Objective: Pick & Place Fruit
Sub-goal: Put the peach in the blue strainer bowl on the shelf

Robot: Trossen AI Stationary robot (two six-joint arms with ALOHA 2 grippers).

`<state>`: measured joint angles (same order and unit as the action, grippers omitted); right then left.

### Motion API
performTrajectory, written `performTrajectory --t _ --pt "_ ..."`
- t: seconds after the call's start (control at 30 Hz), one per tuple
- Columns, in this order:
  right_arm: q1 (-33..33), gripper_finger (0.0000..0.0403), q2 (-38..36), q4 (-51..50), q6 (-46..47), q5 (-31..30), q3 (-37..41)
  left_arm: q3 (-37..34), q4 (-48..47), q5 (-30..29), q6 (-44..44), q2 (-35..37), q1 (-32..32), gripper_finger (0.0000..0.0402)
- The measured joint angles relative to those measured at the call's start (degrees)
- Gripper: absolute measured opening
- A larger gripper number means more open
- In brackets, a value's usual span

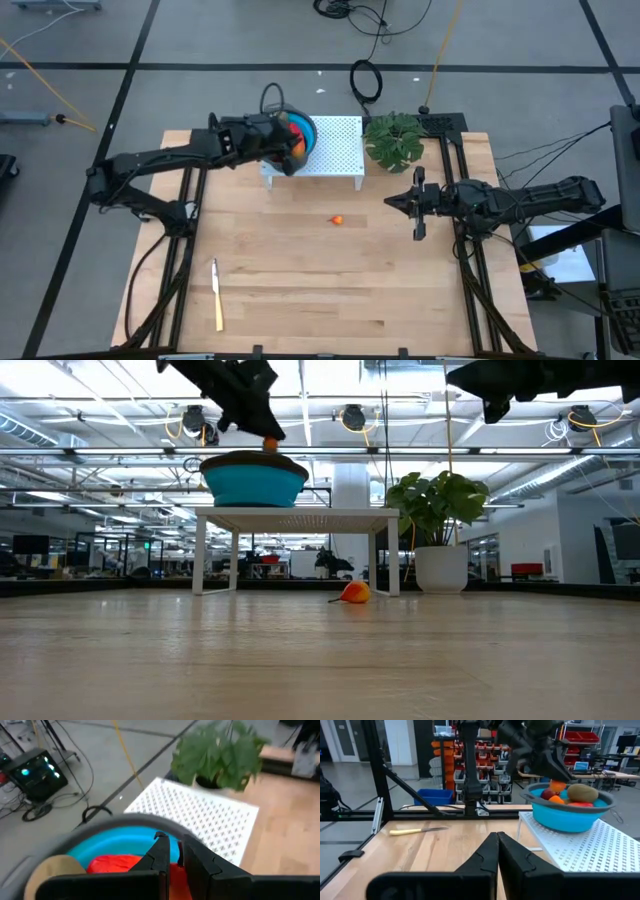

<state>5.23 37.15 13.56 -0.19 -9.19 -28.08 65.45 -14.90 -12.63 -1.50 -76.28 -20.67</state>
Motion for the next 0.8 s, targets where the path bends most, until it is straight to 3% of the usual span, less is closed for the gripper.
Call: performTrajectory --t 0.27,0.8 --pt "0.0 0.0001 0.02 -0.08 -0.11 0.0 0.0 0.0 -0.04 -1.4 0.3 -3.28 -0.23 0.0033" --pt "0.0 0.0001 0.02 -0.08 -0.9 -0.01 0.0 -0.07 -4.23 -0.39 2.81 -3.27 -0.34 0.0033"
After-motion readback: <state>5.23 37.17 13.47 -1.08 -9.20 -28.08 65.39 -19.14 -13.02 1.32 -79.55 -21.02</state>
